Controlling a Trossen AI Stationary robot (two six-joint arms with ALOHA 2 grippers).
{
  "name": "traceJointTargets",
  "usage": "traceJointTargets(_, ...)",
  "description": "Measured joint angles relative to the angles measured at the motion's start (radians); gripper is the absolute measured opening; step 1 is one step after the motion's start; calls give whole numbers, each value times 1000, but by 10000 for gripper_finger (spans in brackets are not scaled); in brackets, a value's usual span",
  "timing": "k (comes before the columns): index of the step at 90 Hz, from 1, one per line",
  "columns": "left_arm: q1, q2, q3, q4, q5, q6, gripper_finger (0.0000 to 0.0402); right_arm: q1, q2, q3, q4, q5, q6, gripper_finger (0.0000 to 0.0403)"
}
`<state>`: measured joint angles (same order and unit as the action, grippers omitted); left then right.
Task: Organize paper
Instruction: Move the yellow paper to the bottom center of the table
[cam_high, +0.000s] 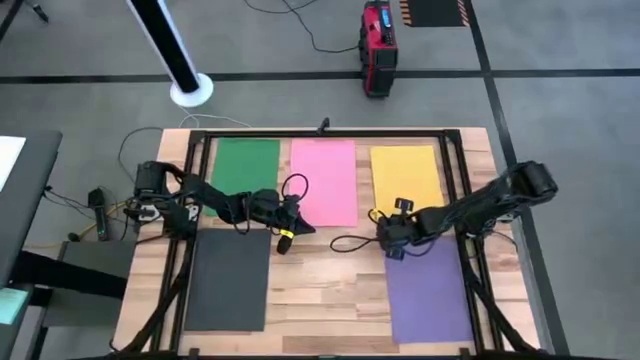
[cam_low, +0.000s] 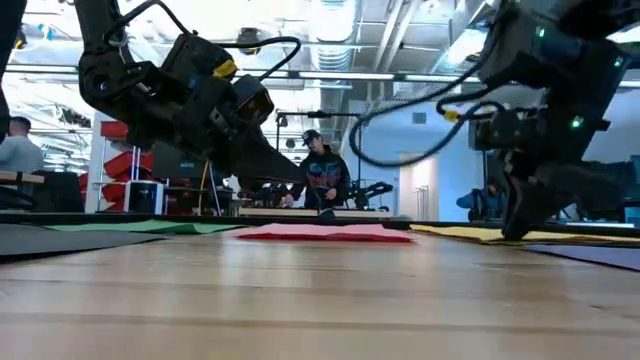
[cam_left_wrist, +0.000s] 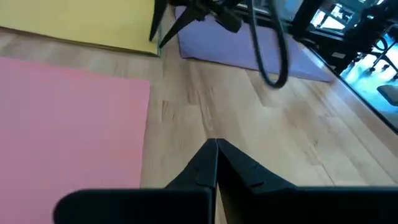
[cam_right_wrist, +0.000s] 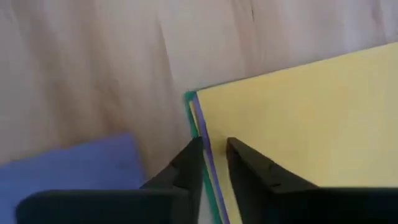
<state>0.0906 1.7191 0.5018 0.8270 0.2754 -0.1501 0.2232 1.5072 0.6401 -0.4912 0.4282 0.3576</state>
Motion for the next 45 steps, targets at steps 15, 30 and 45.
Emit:
traceJointTargets(15, 0, 0, 0, -25, 0, 11, 0, -29, 28, 4, 14, 3, 0, 121)
traceJointTargets(30, 0, 0, 0, -27, -1, 11, 0, -33, 28, 15, -1, 0, -1, 96)
traceJointTargets(45, 0, 0, 0, -26, -1, 15, 0, -36, 20, 28, -11, 6, -19, 19)
